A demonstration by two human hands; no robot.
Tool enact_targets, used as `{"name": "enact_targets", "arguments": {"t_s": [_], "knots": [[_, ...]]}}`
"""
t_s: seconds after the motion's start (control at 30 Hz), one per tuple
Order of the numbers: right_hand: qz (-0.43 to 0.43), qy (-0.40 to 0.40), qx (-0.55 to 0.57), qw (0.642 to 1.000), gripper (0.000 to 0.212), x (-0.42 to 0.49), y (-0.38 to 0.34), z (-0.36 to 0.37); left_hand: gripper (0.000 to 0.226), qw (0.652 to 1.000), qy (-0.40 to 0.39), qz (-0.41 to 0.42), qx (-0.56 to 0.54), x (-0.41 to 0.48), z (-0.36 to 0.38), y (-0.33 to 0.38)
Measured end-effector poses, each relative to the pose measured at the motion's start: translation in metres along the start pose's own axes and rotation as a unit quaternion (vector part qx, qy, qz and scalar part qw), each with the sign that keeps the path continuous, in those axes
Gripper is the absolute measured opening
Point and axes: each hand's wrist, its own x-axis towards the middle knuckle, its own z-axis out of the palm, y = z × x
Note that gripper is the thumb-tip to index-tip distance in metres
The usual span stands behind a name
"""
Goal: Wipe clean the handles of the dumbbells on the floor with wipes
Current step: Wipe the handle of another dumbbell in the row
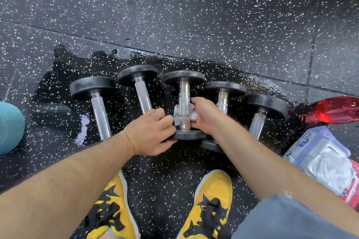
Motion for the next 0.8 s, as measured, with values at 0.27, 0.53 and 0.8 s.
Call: {"name": "enact_targets", "arguments": {"t_s": [0.27, 0.53, 0.8], "knots": [[-0.011, -0.055, 0.006, 0.998, 0.034, -0.008, -0.002, 0.002, 0.036, 1.0, 0.005, 0.006, 0.001, 0.0, 0.0, -0.001], [-0.054, 0.008, -0.05, 0.997, 0.027, -0.008, 0.01, -0.016, 0.036, 1.0, 0.007, 0.002, -0.004, -0.001, 0.001, -0.001], [-0.208, 0.054, -0.304, 0.928, 0.024, -0.026, 0.015, -0.017, 0.035, 1.0, 0.007, -0.003, -0.009, -0.001, 0.001, -0.001]]}}
